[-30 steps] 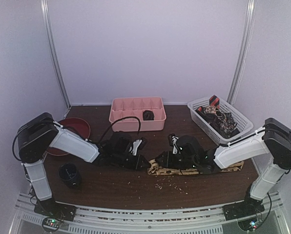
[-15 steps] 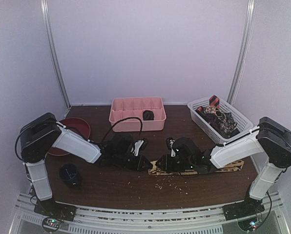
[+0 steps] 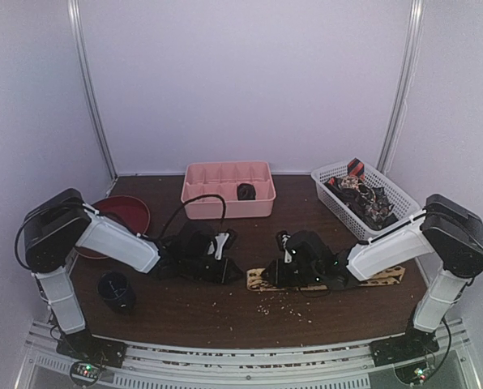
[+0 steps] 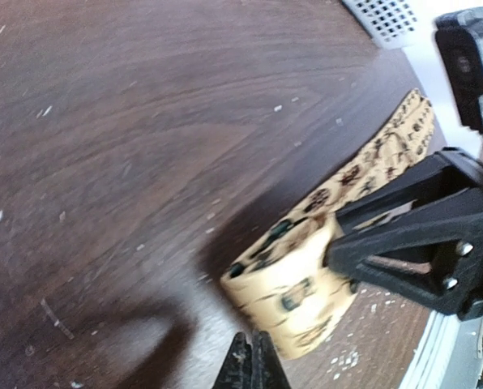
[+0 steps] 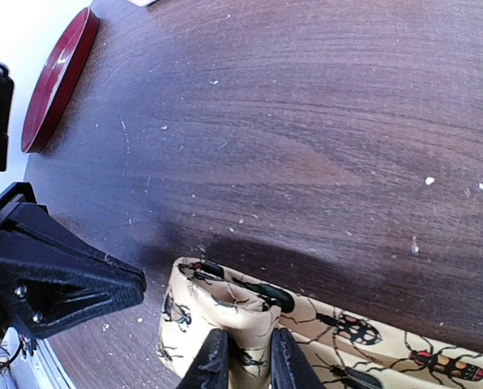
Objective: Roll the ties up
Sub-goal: Roll the tie at the center of the board.
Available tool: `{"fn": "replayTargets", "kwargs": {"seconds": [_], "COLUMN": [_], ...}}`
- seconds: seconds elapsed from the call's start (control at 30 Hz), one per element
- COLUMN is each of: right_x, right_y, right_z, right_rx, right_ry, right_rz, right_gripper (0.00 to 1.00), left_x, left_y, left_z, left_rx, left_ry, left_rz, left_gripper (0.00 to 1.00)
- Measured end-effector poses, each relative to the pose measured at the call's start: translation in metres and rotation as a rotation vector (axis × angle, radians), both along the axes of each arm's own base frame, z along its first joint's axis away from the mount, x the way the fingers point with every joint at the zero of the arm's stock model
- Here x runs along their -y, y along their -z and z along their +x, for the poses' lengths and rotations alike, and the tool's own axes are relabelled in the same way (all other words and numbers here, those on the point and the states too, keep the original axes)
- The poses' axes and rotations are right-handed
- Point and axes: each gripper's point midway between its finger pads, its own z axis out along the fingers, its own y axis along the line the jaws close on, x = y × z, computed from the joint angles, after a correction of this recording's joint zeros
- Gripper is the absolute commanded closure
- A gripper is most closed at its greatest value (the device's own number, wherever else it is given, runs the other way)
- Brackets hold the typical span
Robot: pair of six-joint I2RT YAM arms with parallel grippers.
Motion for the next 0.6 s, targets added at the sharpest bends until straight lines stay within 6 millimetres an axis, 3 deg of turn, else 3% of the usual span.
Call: {"fn": "replayTargets", "kwargs": {"seconds": [0.27, 0.6], "right_x": [0.004, -0.026], "right_y": [0.003, 0.005], "right_z": [0.001, -0.008], "right_rx": [0.005, -0.040], "right_ry": [0.003, -0.045], "right_rz": [0.014, 0.106], "right_gripper": [0.80, 0.78], "left_x": [-0.010, -0.050], "left_y": [0.012, 0.010], "left_z": [-0.004, 0.006], "left_rx": [-0.029, -0.028], "left_ry": [-0.023, -0.110], "left_rz": [0.026, 0.049], "left_gripper": [0.99, 1.00]}}
